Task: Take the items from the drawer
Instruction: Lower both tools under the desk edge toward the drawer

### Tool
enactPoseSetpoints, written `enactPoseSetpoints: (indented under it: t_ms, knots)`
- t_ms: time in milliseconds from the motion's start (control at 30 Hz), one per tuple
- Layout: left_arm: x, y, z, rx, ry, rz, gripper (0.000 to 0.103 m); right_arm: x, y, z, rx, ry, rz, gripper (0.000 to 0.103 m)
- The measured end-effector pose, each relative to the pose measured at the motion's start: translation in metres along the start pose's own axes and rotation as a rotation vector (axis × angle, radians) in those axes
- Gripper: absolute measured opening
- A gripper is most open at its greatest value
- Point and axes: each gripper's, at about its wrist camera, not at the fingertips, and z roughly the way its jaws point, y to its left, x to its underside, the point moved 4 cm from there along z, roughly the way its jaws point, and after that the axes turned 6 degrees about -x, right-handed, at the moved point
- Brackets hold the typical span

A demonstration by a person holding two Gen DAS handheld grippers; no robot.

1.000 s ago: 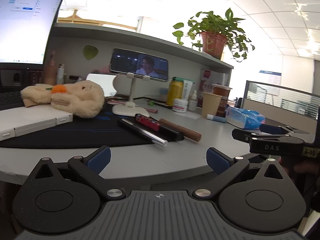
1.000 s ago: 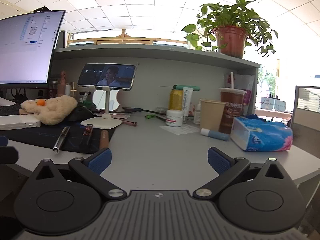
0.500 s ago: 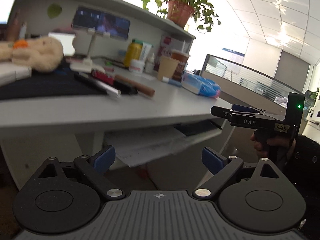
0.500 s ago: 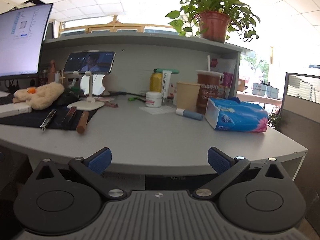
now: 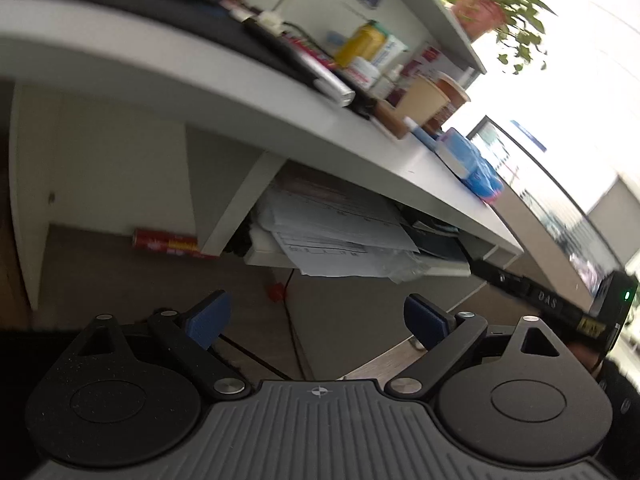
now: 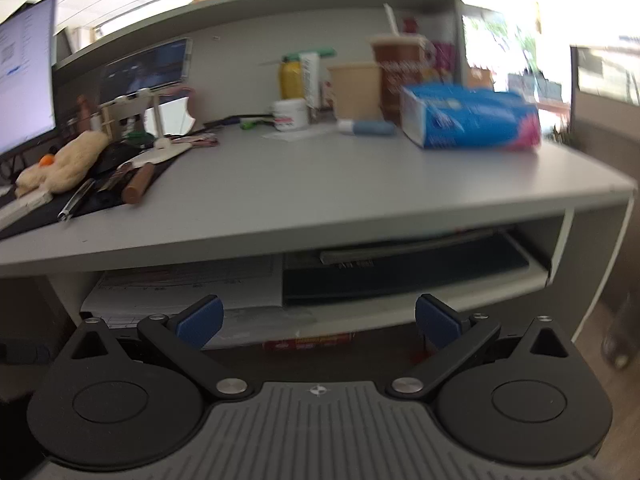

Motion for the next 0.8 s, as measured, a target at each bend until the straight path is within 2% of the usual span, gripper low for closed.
enactPoseSetpoints:
  t_ms: [167,233,800]
  knots:
    - [0.002,0.013,0.017,-0.014,0.028,-0.119,0.095,0.006,-0.017,0.008,-0.024,0.009,0.124,0.103]
    - [-0.009,0.022,0.018,-0.018,0.027,-0.154,0.093,0.008,-0.024,0.011,-0.034,0.008,0.177,0.103]
    - [-0.013,0.029,0.043,-0.032,0.017,-0.241,0.090,0.026,-0.084,0.037,-0.119,-0.002,0.620,0.100]
